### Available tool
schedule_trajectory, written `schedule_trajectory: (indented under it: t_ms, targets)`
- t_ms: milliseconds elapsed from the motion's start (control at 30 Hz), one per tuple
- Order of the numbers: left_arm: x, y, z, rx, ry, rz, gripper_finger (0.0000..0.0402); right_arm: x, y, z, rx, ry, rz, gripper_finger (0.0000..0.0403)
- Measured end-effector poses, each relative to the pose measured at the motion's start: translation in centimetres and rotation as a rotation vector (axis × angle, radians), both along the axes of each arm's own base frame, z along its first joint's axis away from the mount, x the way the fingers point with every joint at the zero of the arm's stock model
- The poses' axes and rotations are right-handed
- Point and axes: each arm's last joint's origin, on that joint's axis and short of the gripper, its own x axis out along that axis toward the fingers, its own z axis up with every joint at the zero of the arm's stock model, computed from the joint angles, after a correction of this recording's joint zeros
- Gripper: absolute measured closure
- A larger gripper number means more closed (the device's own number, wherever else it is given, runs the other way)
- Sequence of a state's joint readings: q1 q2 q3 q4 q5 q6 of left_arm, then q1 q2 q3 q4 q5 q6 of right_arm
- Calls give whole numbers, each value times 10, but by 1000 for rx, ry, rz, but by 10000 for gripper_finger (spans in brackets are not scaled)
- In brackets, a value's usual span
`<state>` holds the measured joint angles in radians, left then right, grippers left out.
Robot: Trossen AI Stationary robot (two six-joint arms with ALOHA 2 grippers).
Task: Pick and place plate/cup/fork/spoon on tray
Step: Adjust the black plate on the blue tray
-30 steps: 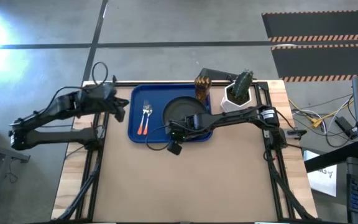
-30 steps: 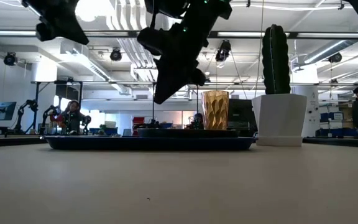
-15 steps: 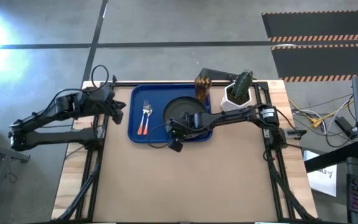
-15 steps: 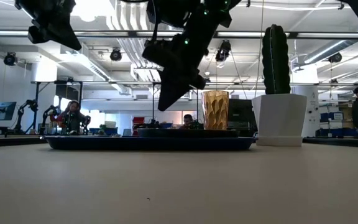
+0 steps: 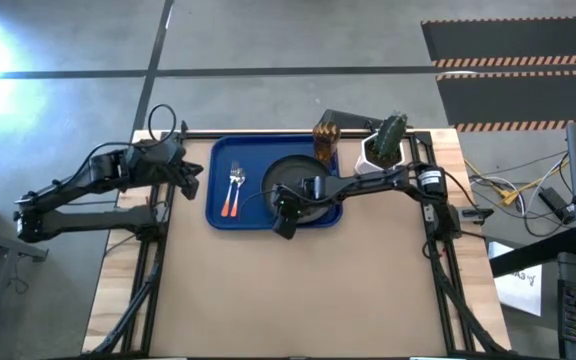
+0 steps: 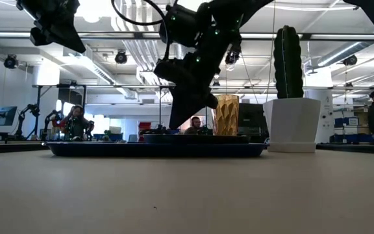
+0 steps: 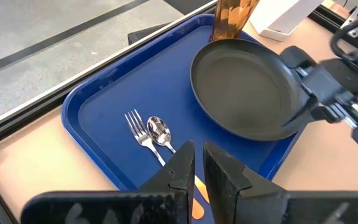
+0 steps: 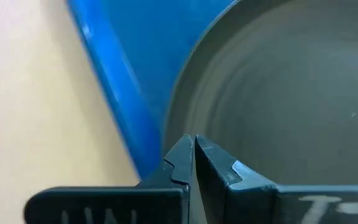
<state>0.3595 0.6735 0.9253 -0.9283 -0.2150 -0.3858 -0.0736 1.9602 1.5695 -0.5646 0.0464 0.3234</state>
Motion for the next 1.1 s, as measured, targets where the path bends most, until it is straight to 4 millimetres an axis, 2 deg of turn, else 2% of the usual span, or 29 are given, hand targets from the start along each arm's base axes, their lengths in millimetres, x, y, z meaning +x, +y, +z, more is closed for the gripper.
schedule_trajectory:
  t_ms: [233,433,733,1100]
  targets:
    - [1,0,0,1,4,-2,387,5,-11,-2,19,-93,-7,394]
    - [1,0,0,3,8,-5,387,4,-14,-10,39,-97,-13,394]
    - [1,0,-1,2,13,-6,387,12,-12,-40,109,-63,-6,394]
    - [1,0,-1,2,13,-6,387,24,-13,-38,124,-196,-8,394]
